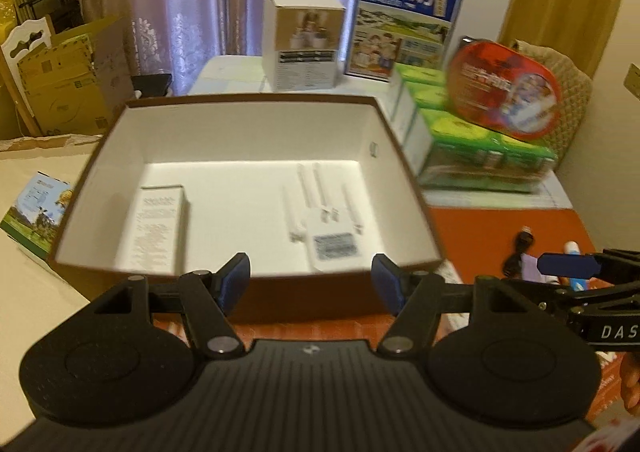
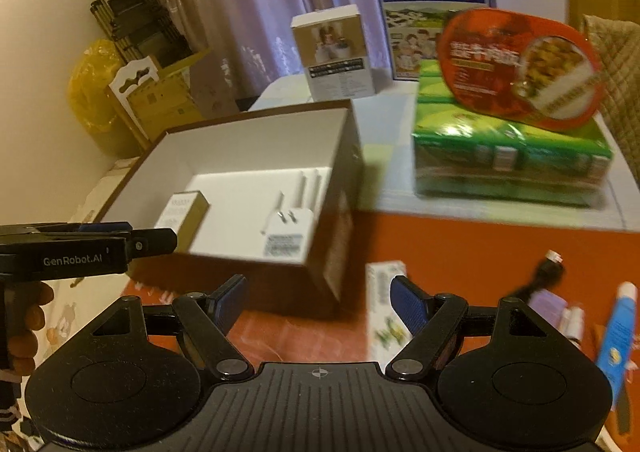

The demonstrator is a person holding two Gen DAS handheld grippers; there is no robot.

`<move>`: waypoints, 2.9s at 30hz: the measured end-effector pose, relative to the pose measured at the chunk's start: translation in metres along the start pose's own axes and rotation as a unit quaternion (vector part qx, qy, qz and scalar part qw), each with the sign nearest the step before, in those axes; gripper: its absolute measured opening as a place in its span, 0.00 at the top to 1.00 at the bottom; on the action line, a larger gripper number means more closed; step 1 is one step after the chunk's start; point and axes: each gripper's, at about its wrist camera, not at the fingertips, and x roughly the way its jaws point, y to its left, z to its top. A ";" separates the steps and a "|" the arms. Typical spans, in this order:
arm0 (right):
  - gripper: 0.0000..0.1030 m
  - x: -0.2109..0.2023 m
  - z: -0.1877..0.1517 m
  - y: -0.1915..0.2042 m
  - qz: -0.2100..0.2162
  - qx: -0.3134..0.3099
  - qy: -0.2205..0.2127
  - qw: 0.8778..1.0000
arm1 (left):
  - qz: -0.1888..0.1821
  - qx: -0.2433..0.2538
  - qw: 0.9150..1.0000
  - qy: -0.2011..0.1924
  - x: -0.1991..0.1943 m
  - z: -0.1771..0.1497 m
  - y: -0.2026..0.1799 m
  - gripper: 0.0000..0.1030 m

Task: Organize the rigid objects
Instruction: 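Move both grippers back over the table toward the remaining items, then grasp the blue toothpaste box with the left gripper while the right gripper grasps the white plastic clip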

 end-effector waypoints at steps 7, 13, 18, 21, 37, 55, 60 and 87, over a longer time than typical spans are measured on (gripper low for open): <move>0.27 -0.033 -0.023 -0.032 0.000 0.000 0.005 1.000 | -0.011 0.002 1.000 0.008 -0.009 -0.023 -0.041 0.38; 0.27 -0.059 -0.043 -0.064 -0.007 -0.002 0.010 1.000 | -0.021 0.012 1.000 0.020 -0.010 -0.045 -0.073 0.38; 0.27 -0.081 -0.062 -0.094 -0.023 0.000 0.017 1.000 | -0.041 0.030 0.998 0.036 -0.006 -0.064 -0.104 0.38; 0.27 -0.094 -0.076 -0.110 -0.033 -0.006 0.025 0.999 | -0.054 0.046 0.997 0.044 -0.002 -0.074 -0.124 0.38; 0.27 -0.131 -0.136 -0.178 -0.084 0.000 0.051 0.995 | -0.103 0.124 0.985 0.062 0.017 -0.114 -0.202 0.37; 0.27 -0.089 -0.150 -0.198 -0.101 -0.051 0.070 0.991 | -0.110 0.263 0.957 0.047 0.053 -0.144 -0.246 0.32; 0.27 -0.084 -0.152 -0.198 -0.097 -0.056 0.076 0.991 | -0.096 0.281 0.953 0.059 0.063 -0.148 -0.246 0.32; 0.45 -0.059 -0.141 -0.187 -0.068 -0.038 0.082 0.994 | -0.077 0.205 0.970 0.108 0.084 -0.137 -0.246 0.47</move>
